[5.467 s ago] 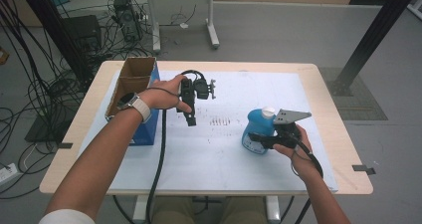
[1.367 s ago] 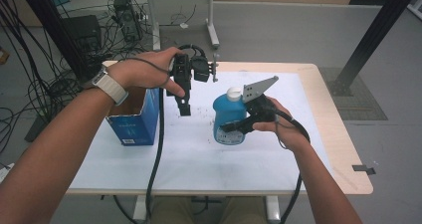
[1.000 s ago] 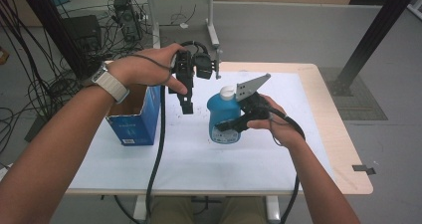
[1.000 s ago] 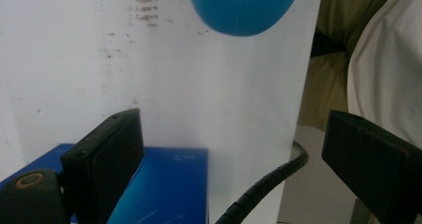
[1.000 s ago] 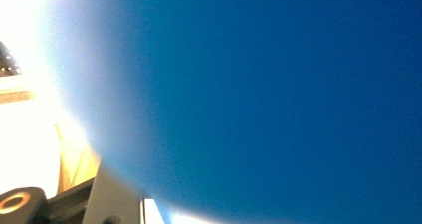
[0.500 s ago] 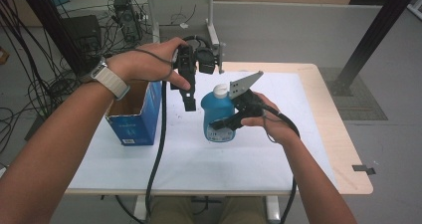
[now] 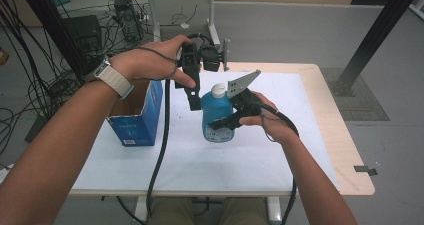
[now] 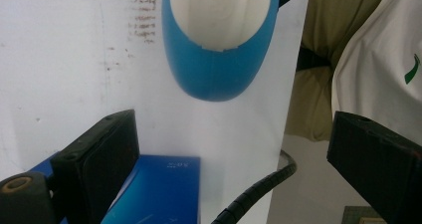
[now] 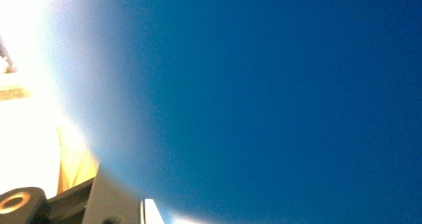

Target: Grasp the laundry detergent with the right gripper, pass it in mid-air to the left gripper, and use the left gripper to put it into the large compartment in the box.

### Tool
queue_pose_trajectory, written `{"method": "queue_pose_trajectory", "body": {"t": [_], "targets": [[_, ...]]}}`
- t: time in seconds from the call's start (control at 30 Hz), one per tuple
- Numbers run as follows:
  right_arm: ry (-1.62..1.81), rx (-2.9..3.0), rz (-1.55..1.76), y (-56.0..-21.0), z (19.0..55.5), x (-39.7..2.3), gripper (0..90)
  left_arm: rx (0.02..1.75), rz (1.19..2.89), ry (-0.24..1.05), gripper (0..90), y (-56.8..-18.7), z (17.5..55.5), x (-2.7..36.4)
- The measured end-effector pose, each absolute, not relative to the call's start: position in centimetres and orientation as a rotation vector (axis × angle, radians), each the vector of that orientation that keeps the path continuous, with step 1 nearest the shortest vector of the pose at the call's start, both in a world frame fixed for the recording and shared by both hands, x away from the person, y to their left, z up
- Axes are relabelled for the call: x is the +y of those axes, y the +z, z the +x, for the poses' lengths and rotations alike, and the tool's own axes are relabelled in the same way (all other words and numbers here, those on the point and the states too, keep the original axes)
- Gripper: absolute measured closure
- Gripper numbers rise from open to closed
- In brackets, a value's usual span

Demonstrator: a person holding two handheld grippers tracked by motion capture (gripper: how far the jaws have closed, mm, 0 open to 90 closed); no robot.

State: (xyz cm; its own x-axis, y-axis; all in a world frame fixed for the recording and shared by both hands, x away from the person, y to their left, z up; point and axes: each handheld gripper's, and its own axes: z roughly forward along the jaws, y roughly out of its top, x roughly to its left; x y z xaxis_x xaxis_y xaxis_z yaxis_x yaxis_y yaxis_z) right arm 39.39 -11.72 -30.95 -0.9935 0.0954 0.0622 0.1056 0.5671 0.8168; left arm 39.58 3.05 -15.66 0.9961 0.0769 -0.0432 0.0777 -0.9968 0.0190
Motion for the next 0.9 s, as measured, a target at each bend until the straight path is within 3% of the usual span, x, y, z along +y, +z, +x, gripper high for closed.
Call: {"method": "queue_pose_trajectory", "body": {"t": [0.9], "targets": [[-1.450,-2.759,-0.155,-30.6,39.4,-11.1,43.7,0.092,3.097,-0.040,6.5,-14.8,39.6,1.8]]}}
